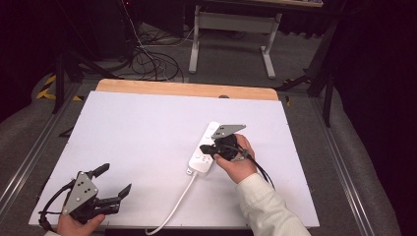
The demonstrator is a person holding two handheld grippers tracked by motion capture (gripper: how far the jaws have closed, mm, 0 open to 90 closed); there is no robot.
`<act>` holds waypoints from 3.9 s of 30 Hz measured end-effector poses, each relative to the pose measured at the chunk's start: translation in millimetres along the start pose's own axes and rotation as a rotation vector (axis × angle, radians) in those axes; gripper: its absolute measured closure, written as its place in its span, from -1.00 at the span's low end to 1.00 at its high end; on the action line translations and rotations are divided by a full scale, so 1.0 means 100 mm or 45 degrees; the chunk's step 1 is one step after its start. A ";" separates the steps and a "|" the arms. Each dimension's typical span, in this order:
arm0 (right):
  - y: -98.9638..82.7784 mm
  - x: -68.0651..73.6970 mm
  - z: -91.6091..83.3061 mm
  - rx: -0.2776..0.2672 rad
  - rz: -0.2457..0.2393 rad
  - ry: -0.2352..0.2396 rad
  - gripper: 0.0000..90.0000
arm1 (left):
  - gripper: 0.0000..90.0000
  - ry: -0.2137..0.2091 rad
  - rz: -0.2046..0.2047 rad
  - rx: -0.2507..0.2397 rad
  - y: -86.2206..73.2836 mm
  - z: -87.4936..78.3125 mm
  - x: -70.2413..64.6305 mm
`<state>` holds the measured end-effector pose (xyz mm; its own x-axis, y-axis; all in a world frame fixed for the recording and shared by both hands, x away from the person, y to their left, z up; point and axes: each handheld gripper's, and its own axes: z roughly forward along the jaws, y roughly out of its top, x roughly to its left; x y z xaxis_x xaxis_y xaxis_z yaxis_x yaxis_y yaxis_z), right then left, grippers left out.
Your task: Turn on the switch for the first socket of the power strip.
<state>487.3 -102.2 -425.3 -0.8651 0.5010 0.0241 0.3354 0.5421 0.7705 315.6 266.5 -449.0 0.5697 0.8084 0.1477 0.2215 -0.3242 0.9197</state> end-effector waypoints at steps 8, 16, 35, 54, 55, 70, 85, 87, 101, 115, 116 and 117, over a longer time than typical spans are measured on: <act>-0.03 -0.02 0.17 0.050 0.016 0.011 1.00 | -0.70 -0.002 0.002 0.003 0.00 0.00 0.00; -0.06 -0.02 0.27 0.082 0.019 0.019 1.00 | -0.70 -0.001 -0.001 0.005 0.00 0.01 0.00; -0.07 0.02 0.36 0.112 -0.021 -0.016 1.00 | -0.70 -0.006 -0.009 0.004 0.00 0.01 -0.01; -0.08 0.01 0.38 0.124 0.014 -0.004 1.00 | -0.70 -0.003 0.002 0.005 0.00 0.00 -0.01; -0.08 0.01 0.38 0.125 0.017 -0.001 1.00 | -0.70 -0.005 -0.006 0.004 0.00 0.01 -0.02; -0.06 0.03 0.40 0.143 0.018 -0.021 1.00 | -0.70 -0.008 -0.007 0.007 0.00 0.01 -0.01; -0.08 0.04 0.43 0.120 0.021 -0.043 1.00 | -0.70 -0.009 -0.008 0.005 0.00 0.01 -0.02; -0.07 0.04 0.43 0.117 0.010 -0.055 1.00 | -0.70 -0.006 0.002 0.006 0.00 0.00 -0.01; 0.12 0.17 0.14 -0.069 -0.054 -0.065 1.00 | -0.70 -0.005 -0.003 0.008 0.00 0.01 0.00; 0.24 0.22 -0.08 -0.184 -0.076 -0.060 1.00 | -0.70 -0.007 -0.002 0.008 0.00 0.01 0.00; 0.25 0.23 -0.09 -0.186 -0.083 -0.061 1.00 | -0.70 -0.007 -0.002 0.008 0.00 0.01 0.00; 0.26 0.23 -0.10 -0.190 -0.088 -0.061 1.00 | -0.70 -0.007 -0.003 0.008 0.00 0.01 0.00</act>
<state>472.1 -83.5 -398.2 -0.8641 0.4997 -0.0600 0.2136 0.4721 0.8553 316.3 265.8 -449.4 0.5737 0.8065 0.1434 0.2278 -0.3252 0.9178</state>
